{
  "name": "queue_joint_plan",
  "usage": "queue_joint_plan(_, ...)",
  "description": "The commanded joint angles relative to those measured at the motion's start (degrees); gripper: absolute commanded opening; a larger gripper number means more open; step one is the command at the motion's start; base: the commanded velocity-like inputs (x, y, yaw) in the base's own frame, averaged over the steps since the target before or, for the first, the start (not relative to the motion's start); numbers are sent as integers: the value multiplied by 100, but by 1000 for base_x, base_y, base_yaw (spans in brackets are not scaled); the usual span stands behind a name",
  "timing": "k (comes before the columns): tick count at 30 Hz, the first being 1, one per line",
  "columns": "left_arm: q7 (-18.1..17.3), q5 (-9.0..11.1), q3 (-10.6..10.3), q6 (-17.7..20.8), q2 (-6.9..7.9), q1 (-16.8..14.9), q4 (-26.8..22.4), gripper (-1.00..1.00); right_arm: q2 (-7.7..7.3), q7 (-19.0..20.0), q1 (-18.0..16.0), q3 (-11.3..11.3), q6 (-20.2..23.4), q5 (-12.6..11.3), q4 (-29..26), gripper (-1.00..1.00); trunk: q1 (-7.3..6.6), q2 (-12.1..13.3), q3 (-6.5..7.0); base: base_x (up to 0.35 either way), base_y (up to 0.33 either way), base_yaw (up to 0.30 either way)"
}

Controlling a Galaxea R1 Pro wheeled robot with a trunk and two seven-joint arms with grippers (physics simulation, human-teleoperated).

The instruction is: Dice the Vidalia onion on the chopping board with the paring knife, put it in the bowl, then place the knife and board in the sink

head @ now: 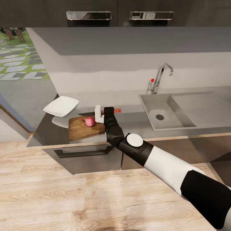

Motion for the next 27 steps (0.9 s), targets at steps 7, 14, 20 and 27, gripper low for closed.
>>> queue_joint_plan(7, -34, 59, -36, -41, 0, -10, 26, 100, -1, 57, 124, 19, 30, 66, 1, -100, 3, -10, -9, 0, 0, 0)
queue_joint_plan(14, -34, 59, -36, -39, 0, -10, 26, 100, 0, 55, 274, 86, 23, 66, 8, -100, 3, -10, -9, 0, 0, 0)
queue_joint_plan(20, -34, 59, -37, -37, 0, -10, 26, 100, 0, 55, 278, 146, 25, 68, 10, -100, 3, -10, -9, 0, 0, 0)
queue_joint_plan(27, -34, 59, -37, -42, 0, -10, 26, 100, 13, 34, 280, 153, 21, 80, 2, -100, 3, -10, -9, 38, 0, 0)
